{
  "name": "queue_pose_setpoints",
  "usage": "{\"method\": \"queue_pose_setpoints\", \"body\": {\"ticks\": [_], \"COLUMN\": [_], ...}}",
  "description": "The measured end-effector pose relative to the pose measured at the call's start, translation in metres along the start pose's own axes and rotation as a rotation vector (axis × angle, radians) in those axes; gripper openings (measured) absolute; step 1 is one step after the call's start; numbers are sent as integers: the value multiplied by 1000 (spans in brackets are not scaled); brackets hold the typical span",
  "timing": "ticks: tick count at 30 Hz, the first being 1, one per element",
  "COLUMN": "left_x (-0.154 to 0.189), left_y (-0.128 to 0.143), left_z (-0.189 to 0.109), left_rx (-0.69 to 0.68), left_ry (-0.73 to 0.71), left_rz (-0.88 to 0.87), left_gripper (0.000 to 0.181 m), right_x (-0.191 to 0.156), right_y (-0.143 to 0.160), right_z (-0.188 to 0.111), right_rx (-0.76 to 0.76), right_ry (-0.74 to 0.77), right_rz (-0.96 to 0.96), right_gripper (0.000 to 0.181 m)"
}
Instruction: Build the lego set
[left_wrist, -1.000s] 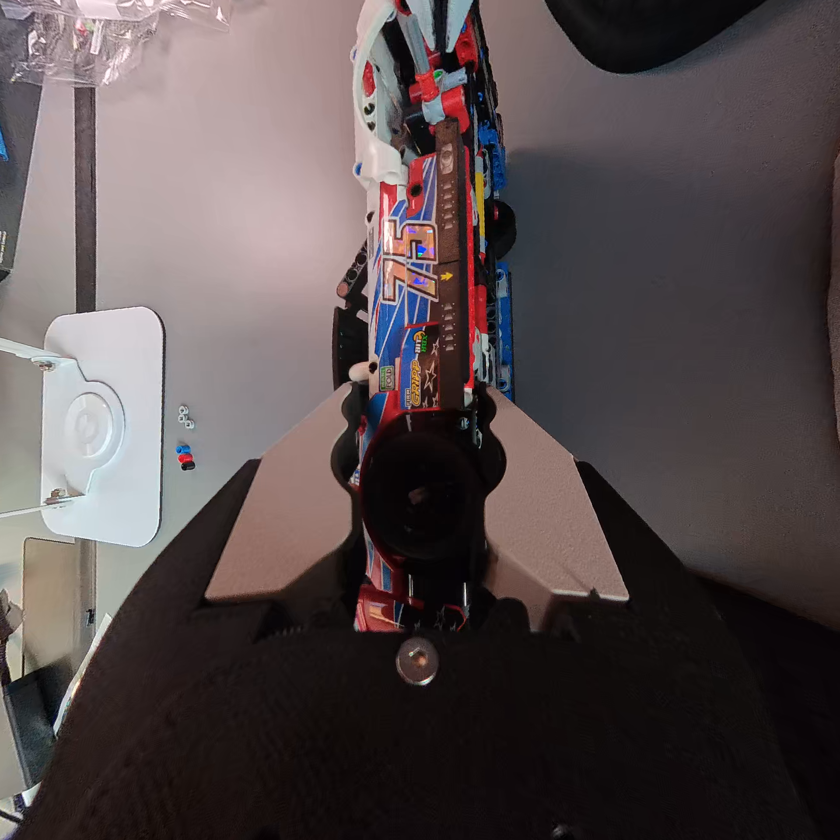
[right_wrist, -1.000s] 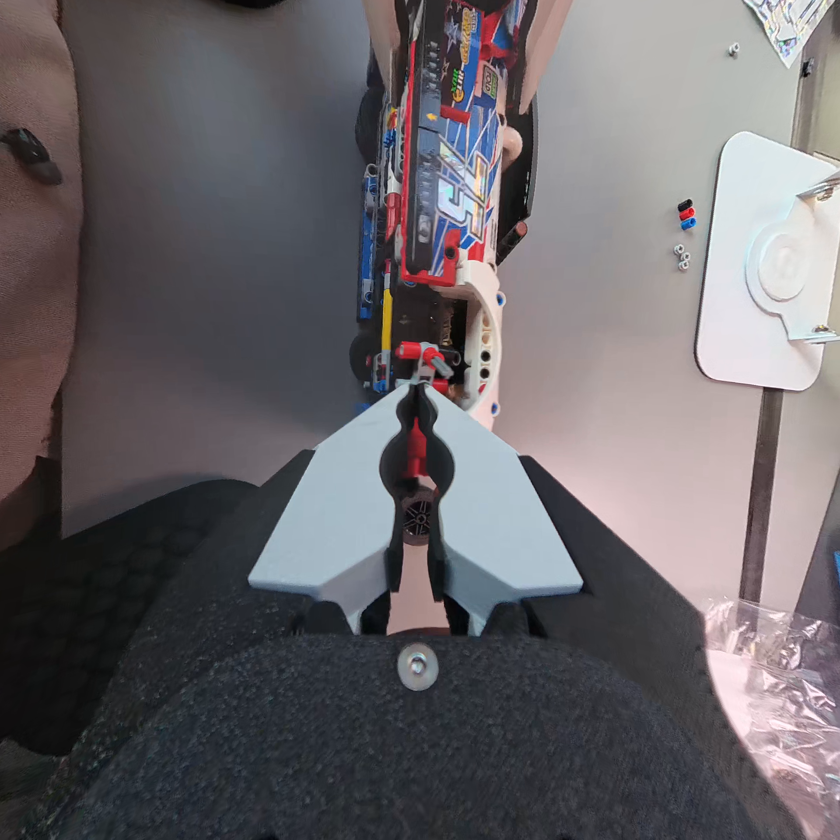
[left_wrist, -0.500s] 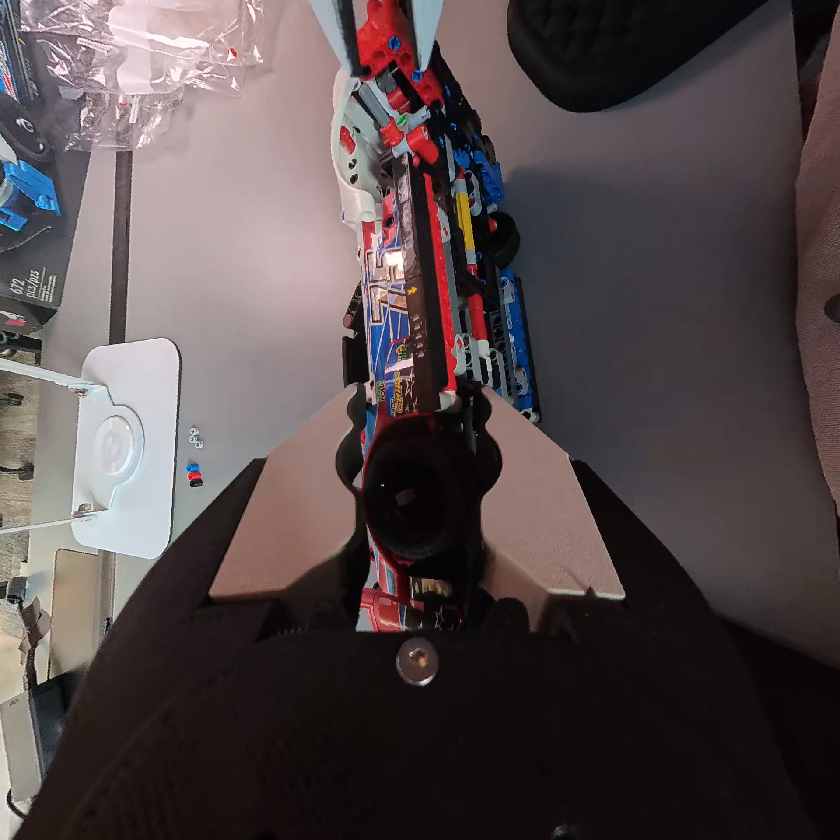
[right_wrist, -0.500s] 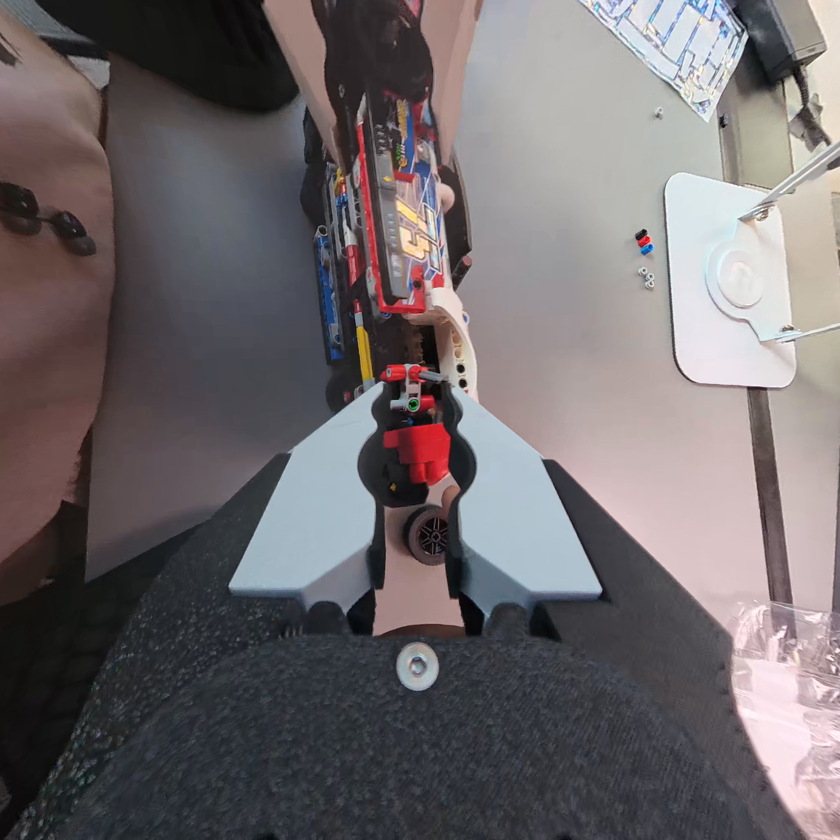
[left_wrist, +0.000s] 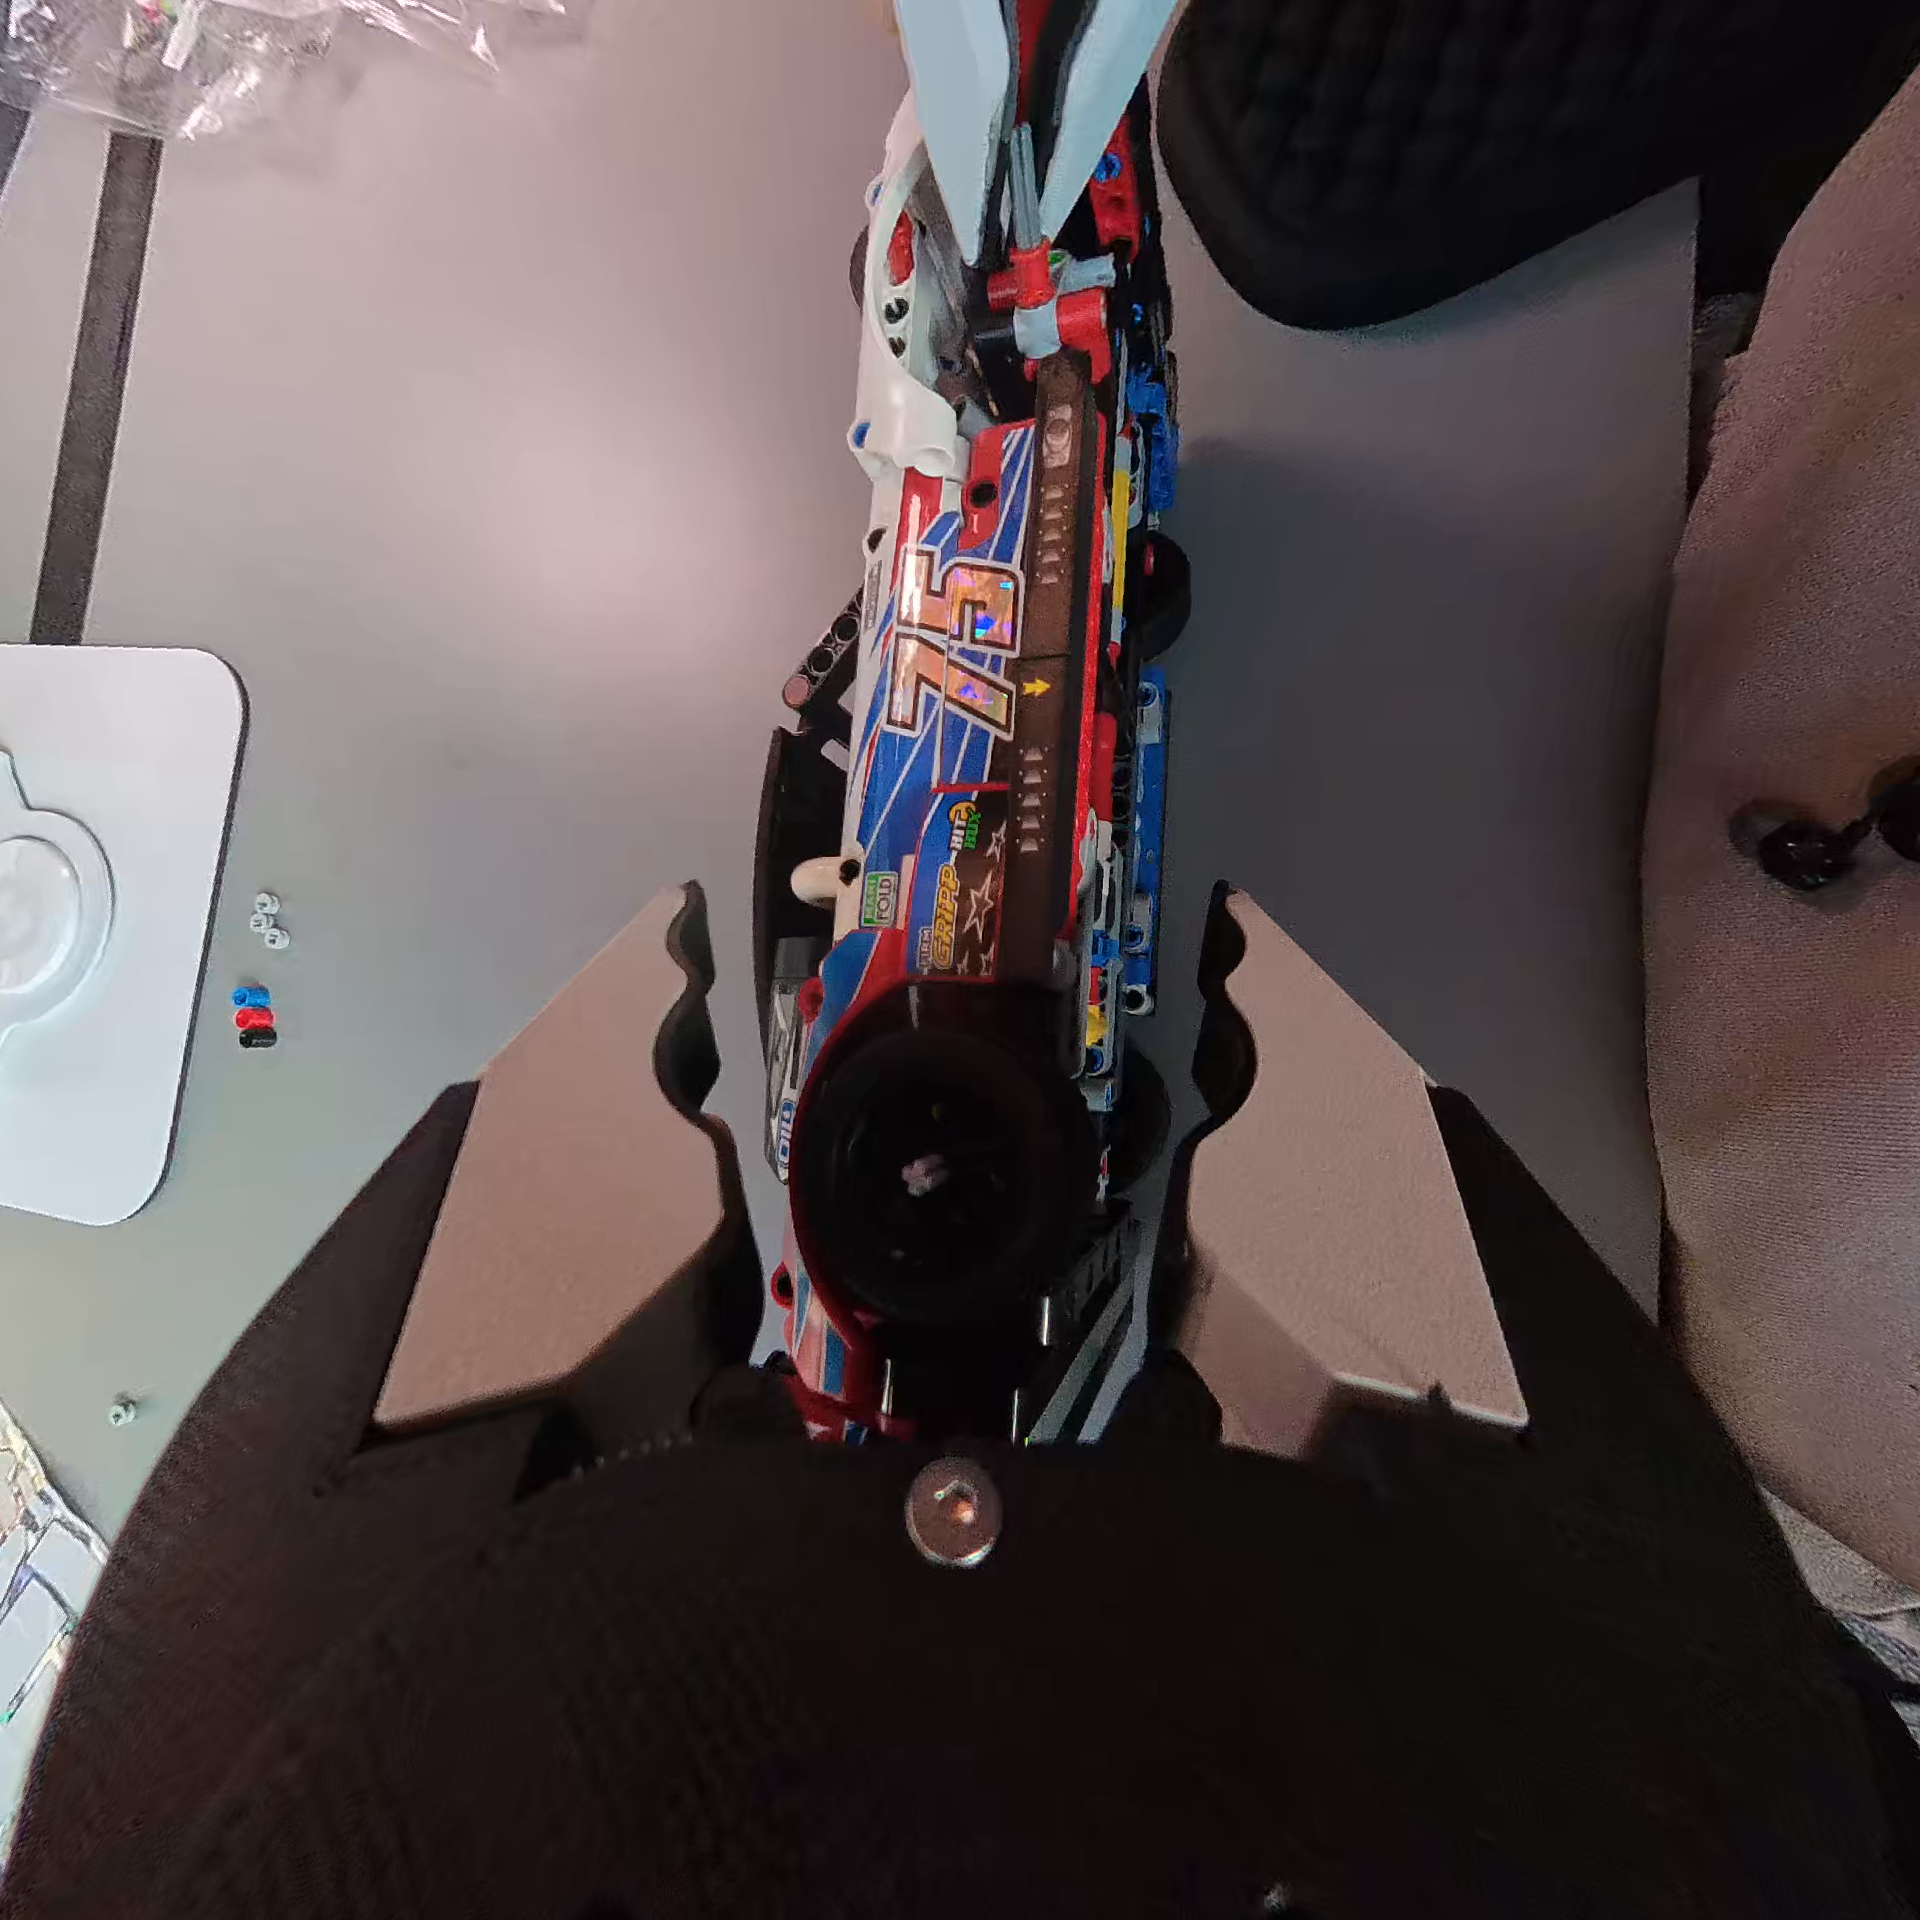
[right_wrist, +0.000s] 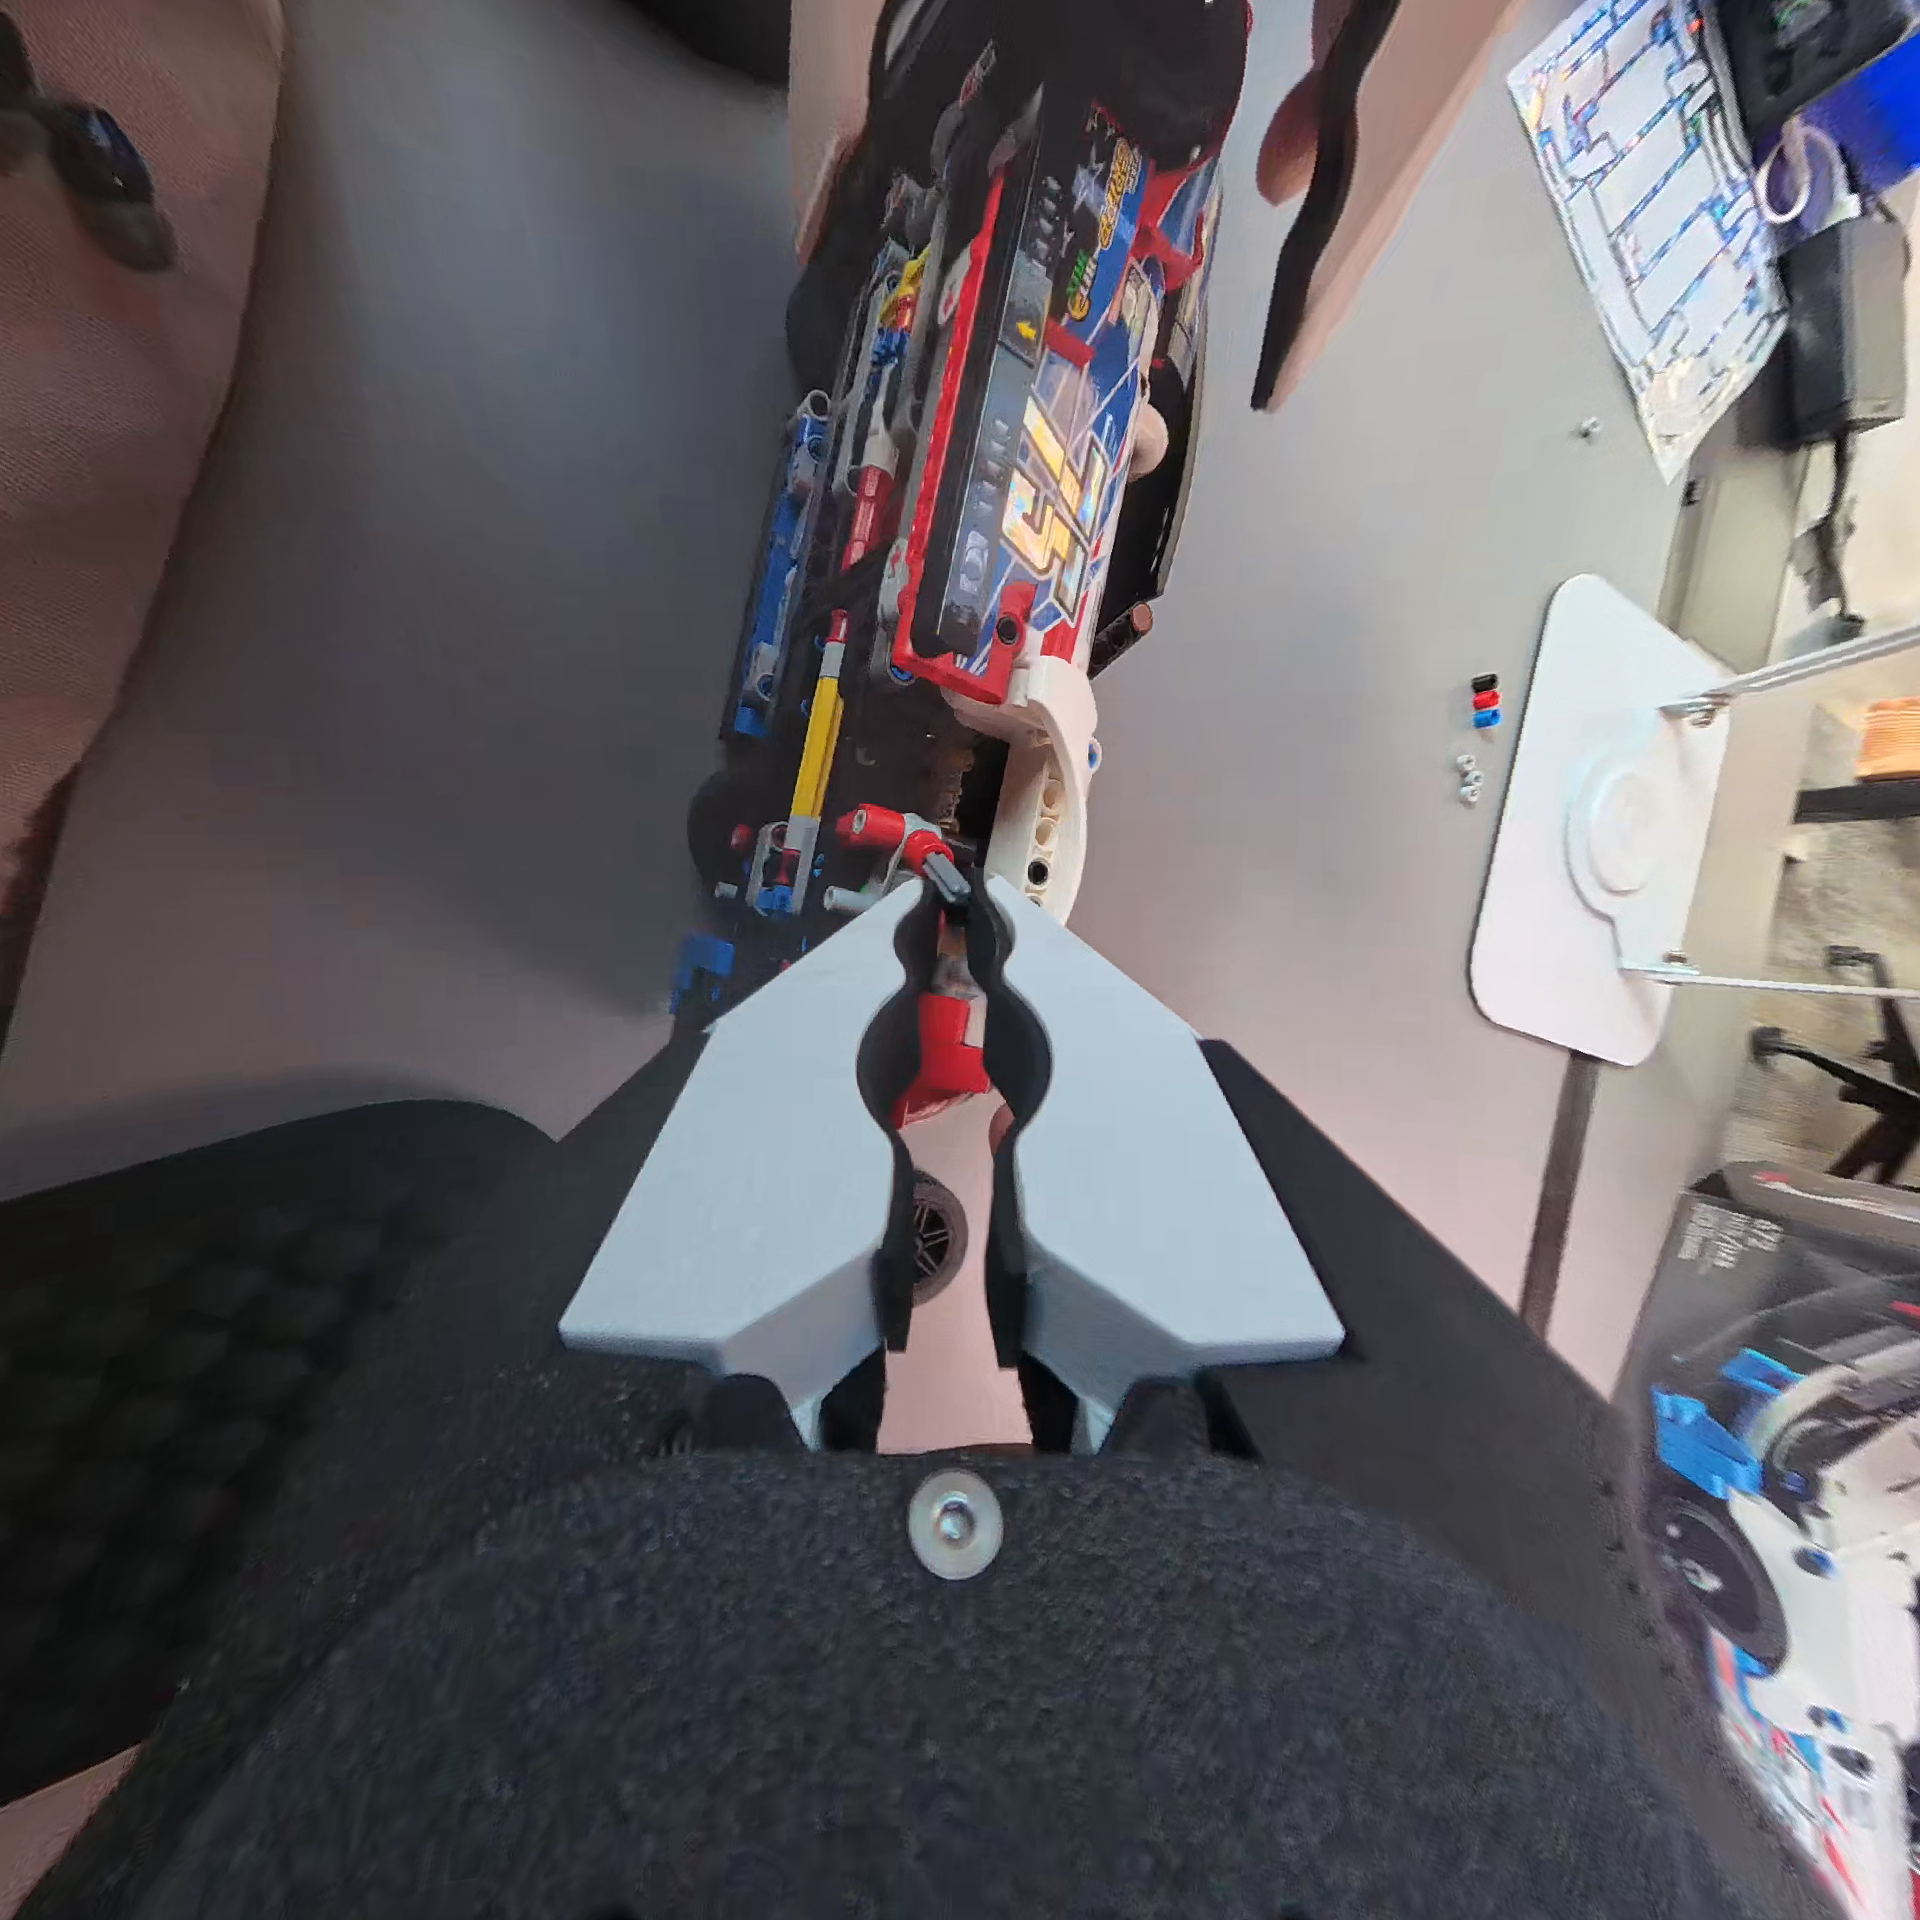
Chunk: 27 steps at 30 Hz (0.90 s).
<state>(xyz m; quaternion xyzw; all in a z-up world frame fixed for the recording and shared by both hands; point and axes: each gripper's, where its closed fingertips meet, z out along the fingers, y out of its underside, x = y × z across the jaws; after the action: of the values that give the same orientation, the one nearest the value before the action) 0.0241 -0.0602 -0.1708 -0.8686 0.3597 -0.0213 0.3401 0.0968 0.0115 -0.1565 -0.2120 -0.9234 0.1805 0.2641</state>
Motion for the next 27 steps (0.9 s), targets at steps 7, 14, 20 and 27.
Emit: {"method": "queue_pose_setpoints", "body": {"ticks": [7, 14, 20, 27], "left_x": [9, 2, 4, 10], "left_y": [9, 9, 8, 6], "left_z": [11, 17, 15, 12], "left_rx": [-142, -246, -234, -215], "left_ry": [183, 123, 82, 8], "left_rz": [-36, 97, 109, 143], "left_gripper": [89, 70, 68, 68], "right_x": [-9, -4, -2, -12], "right_y": [-8, -8, -8, 1], "right_z": [-5, -6, -6, -34], "right_rx": [18, 5, 32, 178], "right_ry": [154, 226, 183, -74], "right_rz": [-124, -165, -89, 329], "right_gripper": [2, 2, 0, 57]}}
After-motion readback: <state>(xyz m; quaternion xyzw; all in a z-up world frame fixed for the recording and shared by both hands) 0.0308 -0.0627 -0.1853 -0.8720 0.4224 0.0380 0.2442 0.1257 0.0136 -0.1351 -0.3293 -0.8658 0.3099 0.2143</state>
